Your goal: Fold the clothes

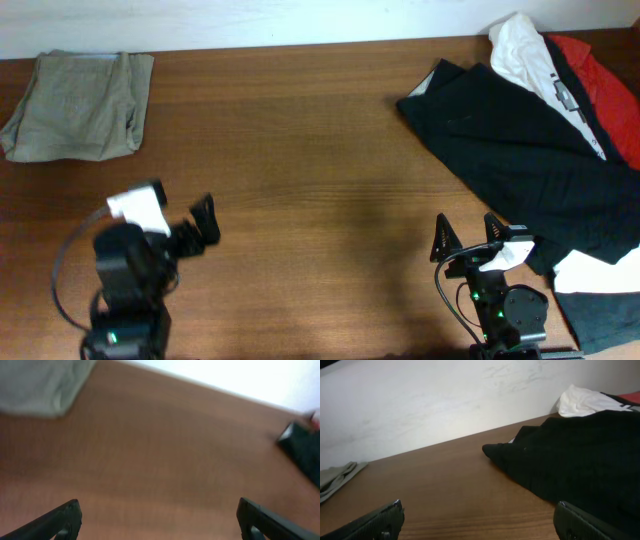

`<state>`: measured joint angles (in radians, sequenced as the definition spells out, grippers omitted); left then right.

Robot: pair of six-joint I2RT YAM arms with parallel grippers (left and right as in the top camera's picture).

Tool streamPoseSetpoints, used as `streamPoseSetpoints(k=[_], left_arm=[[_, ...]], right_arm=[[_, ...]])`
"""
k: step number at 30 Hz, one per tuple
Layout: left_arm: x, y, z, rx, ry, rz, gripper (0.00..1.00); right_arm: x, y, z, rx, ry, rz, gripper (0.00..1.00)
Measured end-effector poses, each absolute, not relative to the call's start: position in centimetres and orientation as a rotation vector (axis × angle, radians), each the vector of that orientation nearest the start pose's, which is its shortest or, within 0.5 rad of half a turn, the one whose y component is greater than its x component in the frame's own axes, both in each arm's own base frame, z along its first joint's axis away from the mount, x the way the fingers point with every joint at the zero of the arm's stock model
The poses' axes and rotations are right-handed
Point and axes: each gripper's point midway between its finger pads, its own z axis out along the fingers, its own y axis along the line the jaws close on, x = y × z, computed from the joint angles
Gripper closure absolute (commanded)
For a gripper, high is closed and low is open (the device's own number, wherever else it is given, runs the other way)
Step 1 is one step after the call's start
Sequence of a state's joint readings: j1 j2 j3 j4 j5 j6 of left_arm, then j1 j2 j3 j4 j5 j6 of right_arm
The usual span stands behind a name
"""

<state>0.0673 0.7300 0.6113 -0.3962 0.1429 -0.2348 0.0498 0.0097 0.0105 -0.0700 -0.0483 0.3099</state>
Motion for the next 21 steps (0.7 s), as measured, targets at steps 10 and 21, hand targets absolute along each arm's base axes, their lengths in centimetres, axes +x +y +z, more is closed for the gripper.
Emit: streamPoseSetpoints(k=[10,21], left_arm=[[26.2,1.1,17.4,-0.205,1.602,-0.157,0.01],[24.3,4.0,16.0,-0.343,1.604,-0.008,0.01]], right_arm=[[24.5,2.0,15.9,0.178,1.640,0.315,0.01],[24.5,2.1,15.9,0.178,1.640,0.315,0.01]])
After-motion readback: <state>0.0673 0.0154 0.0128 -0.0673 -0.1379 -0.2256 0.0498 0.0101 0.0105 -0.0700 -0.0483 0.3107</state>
